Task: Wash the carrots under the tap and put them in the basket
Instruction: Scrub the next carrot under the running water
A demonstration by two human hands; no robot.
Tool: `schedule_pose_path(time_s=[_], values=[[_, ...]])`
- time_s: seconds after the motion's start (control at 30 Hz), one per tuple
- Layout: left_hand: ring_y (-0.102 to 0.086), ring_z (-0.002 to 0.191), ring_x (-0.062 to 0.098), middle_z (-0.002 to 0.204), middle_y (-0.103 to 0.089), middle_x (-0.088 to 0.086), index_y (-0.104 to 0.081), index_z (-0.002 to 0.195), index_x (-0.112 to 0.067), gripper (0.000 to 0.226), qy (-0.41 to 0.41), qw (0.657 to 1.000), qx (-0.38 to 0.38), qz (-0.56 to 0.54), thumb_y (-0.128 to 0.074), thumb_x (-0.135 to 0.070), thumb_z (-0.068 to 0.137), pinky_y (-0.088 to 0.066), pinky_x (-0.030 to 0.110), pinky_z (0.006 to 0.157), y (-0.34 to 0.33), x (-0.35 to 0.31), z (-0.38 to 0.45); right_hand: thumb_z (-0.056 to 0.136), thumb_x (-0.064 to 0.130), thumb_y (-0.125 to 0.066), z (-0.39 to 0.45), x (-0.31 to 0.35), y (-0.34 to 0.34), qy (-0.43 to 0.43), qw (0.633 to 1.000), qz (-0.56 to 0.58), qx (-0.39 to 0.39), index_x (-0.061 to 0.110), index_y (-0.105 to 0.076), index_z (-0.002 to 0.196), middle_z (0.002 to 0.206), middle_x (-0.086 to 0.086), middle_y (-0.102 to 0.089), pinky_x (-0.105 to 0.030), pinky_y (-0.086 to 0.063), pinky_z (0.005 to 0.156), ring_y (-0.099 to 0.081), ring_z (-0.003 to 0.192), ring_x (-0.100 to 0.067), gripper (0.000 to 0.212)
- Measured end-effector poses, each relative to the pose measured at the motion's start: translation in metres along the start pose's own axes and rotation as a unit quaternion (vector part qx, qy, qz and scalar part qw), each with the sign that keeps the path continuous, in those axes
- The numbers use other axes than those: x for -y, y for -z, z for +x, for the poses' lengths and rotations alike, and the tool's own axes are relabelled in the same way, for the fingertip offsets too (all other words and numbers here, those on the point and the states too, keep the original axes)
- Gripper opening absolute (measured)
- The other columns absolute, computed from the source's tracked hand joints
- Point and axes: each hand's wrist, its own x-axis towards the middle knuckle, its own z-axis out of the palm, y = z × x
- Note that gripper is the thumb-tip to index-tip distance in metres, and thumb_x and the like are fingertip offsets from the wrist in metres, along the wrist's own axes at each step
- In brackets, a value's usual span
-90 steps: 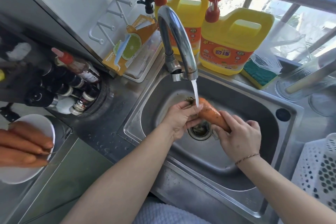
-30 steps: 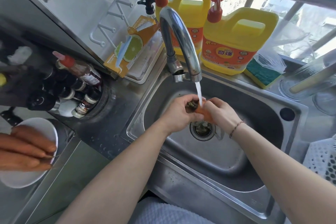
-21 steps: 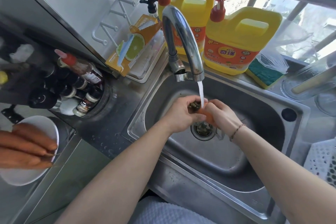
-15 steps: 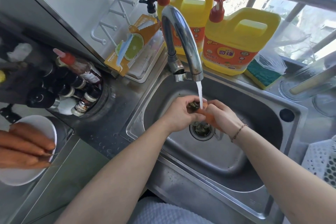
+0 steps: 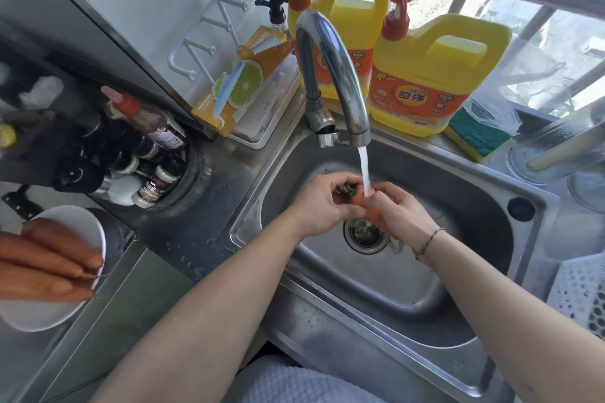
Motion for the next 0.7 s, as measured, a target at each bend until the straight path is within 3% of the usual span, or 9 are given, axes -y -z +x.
schedule_pose_path(time_s=[0.13, 0.23, 0.3, 0.4, 0.53, 0.7], values=[[-0.069, 0.093, 0.013, 0.103, -0.071, 0.001, -0.066, 0.114, -0.015, 0.045, -0.005, 1.000, 0.017, -0.009, -0.077, 0.009, 0.077, -0.056, 0.034, 0.093, -0.002, -0.009, 0.001, 0.066, 0.046, -0.063, 0.003, 0.004, 0.000, -0.020, 0.999, 0.046, -0.006, 0.027, -0.069, 0.095, 0.092, -0.006, -0.075, -0.045, -0.056, 0.084, -0.070, 0.086, -0.026, 0.035], [-0.069, 0.089, 0.009, 0.094, -0.071, -0.006, -0.066, 0.107, -0.026, 0.047, -0.017, 1.000, 0.025, -0.002, -0.077, 0.008, 0.077, -0.056, 0.030, 0.090, -0.004, -0.013, 0.000, 0.068, 0.039, -0.066, 0.008, 0.007, -0.003, -0.031, 0.995, 0.093, -0.005, 0.022, -0.069, 0.088, 0.091, -0.007, -0.073, -0.050, -0.053, 0.091, -0.068, 0.087, -0.028, 0.027], [-0.069, 0.088, 0.007, 0.093, -0.071, -0.008, -0.066, 0.103, -0.031, 0.048, -0.022, 0.999, 0.028, 0.011, -0.078, 0.008, 0.076, -0.056, 0.028, 0.089, -0.004, -0.013, -0.001, 0.057, 0.040, -0.069, 0.013, 0.005, -0.004, -0.049, 0.992, 0.116, -0.002, 0.020, -0.068, 0.084, 0.092, -0.011, -0.073, -0.054, -0.053, 0.087, -0.067, 0.088, -0.033, 0.033], [-0.068, 0.089, 0.005, 0.098, -0.071, -0.004, -0.068, 0.109, -0.018, 0.045, -0.023, 0.999, 0.026, 0.002, -0.078, 0.010, 0.075, -0.055, 0.025, 0.089, -0.002, -0.010, -0.002, 0.047, 0.041, -0.071, 0.016, -0.002, -0.005, -0.057, 0.991, 0.120, 0.018, 0.020, -0.066, 0.087, 0.086, -0.011, -0.073, -0.050, -0.052, 0.080, -0.066, 0.082, -0.031, 0.045], [-0.070, 0.095, 0.013, 0.101, -0.072, -0.001, -0.068, 0.112, -0.015, 0.046, -0.020, 0.999, 0.029, -0.007, -0.077, 0.011, 0.075, -0.056, 0.033, 0.094, -0.002, -0.008, -0.003, 0.056, 0.048, -0.072, 0.015, -0.008, -0.005, -0.037, 0.992, 0.114, 0.035, 0.032, -0.071, 0.087, 0.097, -0.011, -0.074, -0.058, -0.050, 0.098, -0.068, 0.097, -0.031, 0.035], [-0.069, 0.091, 0.005, 0.097, -0.071, -0.011, -0.068, 0.107, -0.024, 0.047, -0.030, 0.999, 0.033, 0.009, -0.079, 0.009, 0.074, -0.054, 0.028, 0.092, -0.003, -0.008, -0.002, 0.055, 0.041, -0.070, 0.015, -0.004, -0.004, -0.049, 0.991, 0.119, 0.027, 0.024, -0.068, 0.085, 0.103, -0.015, -0.073, -0.059, -0.053, 0.090, -0.070, 0.097, -0.037, 0.036]])
